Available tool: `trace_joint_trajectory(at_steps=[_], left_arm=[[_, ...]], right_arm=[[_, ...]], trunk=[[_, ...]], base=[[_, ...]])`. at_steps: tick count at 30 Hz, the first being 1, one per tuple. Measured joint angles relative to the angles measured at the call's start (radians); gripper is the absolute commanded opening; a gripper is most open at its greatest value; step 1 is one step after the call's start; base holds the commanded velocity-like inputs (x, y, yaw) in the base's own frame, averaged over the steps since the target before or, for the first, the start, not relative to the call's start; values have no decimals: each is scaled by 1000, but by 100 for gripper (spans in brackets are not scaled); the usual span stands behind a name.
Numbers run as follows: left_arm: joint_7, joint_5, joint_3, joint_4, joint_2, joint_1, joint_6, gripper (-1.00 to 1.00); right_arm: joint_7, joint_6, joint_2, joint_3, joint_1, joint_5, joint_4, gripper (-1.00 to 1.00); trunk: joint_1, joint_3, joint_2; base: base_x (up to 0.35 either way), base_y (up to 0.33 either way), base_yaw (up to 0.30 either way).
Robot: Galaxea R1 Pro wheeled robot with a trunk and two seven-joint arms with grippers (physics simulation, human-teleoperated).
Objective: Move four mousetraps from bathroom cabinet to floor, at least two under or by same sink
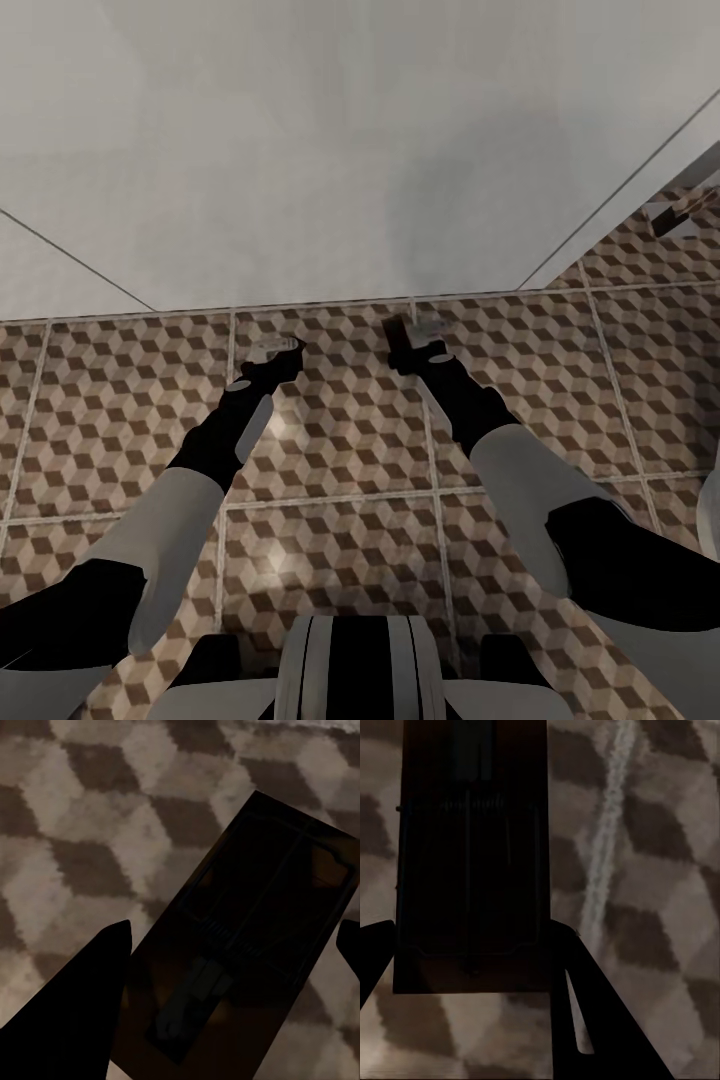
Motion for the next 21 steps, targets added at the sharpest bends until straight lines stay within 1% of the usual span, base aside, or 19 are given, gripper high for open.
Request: trace_joint_trajectory(at_steps=[7, 10, 14, 21], left_arm=[[0, 0, 3, 0, -1, 0, 1, -100], [0, 0, 4, 0, -1, 0, 3, -100], [0, 0, 5, 0, -3, 0, 6, -100], [0, 0, 5, 1, -3, 0, 9, -100]], right_arm=[[-1, 53, -2, -2, 0, 0, 3, -100], [-7, 58, -2, -3, 0, 0, 4, -100], [-30, 63, -2, -3, 0, 0, 4, -100], [-43, 65, -1, -3, -25, 0, 7, -100]], trunk=[[0, 0, 0], [0, 0, 0], [0, 0, 0], [0, 0, 0]], base=[[0, 0, 0], [0, 0, 0], [0, 0, 0], [0, 0, 0]])
